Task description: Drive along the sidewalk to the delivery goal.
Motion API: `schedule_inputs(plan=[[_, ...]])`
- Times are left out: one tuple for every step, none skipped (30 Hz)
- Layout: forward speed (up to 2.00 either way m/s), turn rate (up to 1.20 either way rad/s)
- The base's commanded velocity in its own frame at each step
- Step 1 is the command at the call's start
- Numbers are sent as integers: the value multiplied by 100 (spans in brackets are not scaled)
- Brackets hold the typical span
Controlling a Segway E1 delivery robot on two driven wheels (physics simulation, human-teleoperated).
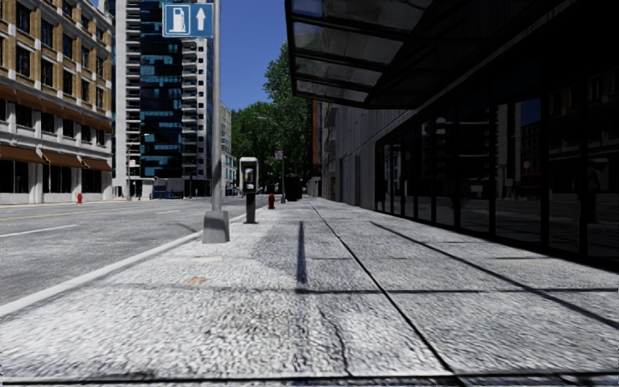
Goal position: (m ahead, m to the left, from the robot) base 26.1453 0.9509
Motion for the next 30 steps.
schedule_inputs(plan=[[200, 0], [200, 0], [200, 0], [200, 0], [200, 0], [200, 0], [200, 0], [200, 0], [200, 0], [200, 0], [200, 0], [200, 0], [200, 0], [200, 0], [200, 0], [200, 0], [200, 0], [200, 0], [200, 0], [200, 0], [200, 0], [200, 0], [200, 0], [200, 0], [200, 0], [200, 0], [200, 0], [200, 0], [200, 0], [200, 0]])
